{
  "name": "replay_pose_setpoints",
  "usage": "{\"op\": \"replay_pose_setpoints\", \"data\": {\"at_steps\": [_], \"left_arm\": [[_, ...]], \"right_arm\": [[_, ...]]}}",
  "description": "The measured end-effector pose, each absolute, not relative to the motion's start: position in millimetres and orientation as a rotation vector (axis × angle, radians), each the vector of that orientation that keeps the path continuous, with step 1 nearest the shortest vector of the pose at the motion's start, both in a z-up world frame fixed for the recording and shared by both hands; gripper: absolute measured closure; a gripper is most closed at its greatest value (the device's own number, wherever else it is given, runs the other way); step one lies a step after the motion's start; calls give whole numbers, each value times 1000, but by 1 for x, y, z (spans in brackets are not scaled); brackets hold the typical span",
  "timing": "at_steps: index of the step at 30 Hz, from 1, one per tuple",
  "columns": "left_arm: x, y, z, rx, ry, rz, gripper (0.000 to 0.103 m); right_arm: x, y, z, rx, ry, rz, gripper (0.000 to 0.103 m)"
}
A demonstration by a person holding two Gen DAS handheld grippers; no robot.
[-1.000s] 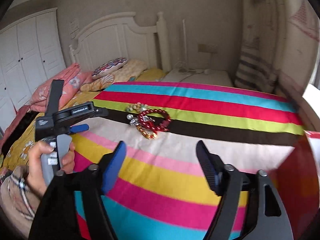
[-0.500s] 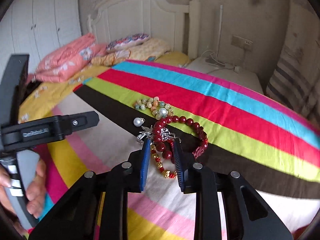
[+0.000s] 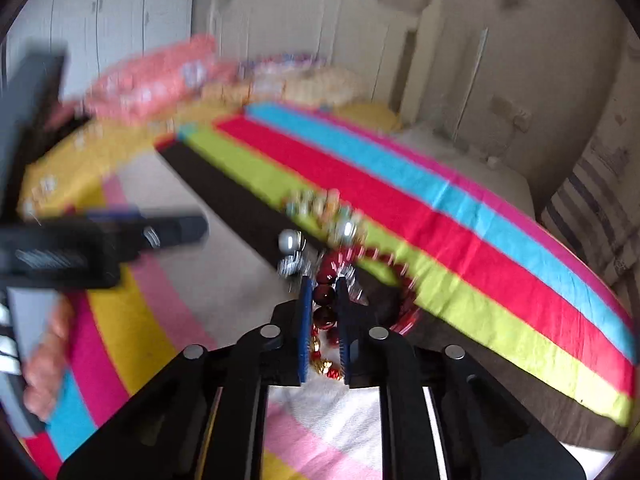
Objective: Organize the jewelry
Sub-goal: 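Grasp the red bead bracelet with the right tool and lift, then grasp the silver ornament with the left tool while the right tool holds the bracelet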
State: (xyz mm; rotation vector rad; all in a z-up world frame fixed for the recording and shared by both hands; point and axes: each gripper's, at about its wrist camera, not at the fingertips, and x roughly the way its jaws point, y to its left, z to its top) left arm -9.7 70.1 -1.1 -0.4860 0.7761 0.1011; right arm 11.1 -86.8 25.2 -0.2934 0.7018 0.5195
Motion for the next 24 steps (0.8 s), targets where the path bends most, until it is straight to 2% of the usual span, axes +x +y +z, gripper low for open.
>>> {"op": "replay_pose_setpoints", "data": {"at_steps": [6, 9, 15, 19, 24], "left_arm": [[-10, 68, -1, -472, 778, 102, 2], [-10, 67, 0, -462, 777, 101, 2], [-7, 34, 9, -296, 767, -7, 2], [-1, 0, 16, -168, 764, -103, 2], [20, -25, 13, -77, 827, -128, 4]], "right_arm": [[6, -181, 58, 304, 592, 545, 90], [-8, -217, 59, 463, 526, 547, 90], [-30, -262, 54, 644, 397, 547, 90], [-23, -276, 36, 681, 460, 487, 90], [-27, -267, 40, 640, 450, 505, 90]]}}
